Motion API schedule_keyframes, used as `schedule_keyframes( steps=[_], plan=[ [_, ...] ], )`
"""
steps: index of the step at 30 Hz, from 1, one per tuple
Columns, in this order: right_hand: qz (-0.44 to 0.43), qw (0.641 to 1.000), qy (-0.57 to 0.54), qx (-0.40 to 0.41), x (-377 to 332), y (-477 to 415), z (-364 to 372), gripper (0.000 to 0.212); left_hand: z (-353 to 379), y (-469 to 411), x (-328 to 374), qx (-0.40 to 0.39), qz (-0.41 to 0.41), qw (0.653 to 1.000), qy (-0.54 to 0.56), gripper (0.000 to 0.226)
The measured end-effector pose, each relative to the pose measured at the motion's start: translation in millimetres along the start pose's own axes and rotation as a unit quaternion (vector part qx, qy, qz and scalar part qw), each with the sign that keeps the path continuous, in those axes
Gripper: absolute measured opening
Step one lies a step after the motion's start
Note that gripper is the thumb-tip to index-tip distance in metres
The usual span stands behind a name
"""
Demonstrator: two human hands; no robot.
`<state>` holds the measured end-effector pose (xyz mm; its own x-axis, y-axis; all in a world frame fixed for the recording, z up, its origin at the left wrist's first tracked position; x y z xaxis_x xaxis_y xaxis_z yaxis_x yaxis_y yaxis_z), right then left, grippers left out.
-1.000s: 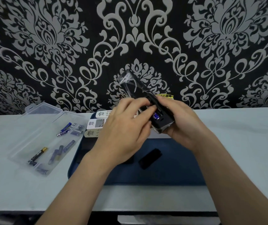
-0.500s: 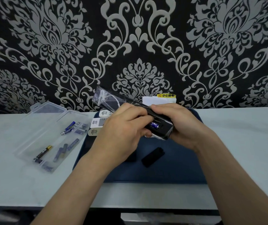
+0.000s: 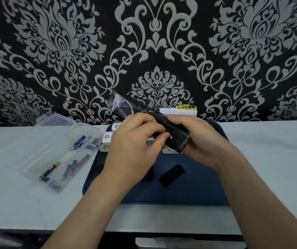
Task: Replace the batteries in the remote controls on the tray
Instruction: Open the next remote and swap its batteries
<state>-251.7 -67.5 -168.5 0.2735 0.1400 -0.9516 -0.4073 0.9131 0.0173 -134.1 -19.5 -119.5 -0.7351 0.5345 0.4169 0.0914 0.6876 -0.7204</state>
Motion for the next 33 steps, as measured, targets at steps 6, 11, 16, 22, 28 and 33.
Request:
schedule_keyframes(
  steps=[6,11,16,22,28,33],
  plan=[
    [-0.062,0.997,0.038,0.032,-3,-3,2,0.033,5,-1,1,-0.002,0.011,0.999,-0.053,0.015],
    [-0.108,0.992,0.016,0.058,-2,-9,9,0.031,6,-7,-15,-0.019,-0.099,0.995,0.014,0.016],
    [-0.095,0.989,-0.023,0.113,9,-15,7,0.033,5,-9,-29,-0.044,-0.176,0.982,0.061,0.020],
    [-0.064,0.990,-0.071,0.101,9,-16,9,0.032,-3,-10,-26,-0.037,-0.173,0.984,0.033,0.025],
    [-0.054,0.996,0.072,-0.027,-13,-4,8,0.023,-21,-15,-4,-0.080,-0.003,0.964,-0.255,0.057],
    [-0.108,0.994,0.000,0.007,-25,-4,-4,0.008,-19,-10,-29,-0.088,-0.177,0.980,-0.020,0.038]
  ],
)
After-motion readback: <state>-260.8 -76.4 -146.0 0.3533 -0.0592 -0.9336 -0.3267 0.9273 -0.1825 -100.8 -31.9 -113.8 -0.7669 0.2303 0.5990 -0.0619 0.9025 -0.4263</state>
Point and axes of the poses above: each hand's wrist, its own y-axis away from the middle knuckle, its own z-axis out of the palm, x = y × z, the point moved 7 cm from there along -y, towards the middle knuckle, and after that the axes turned 5 degrees about -z, right-handed, at the moved point
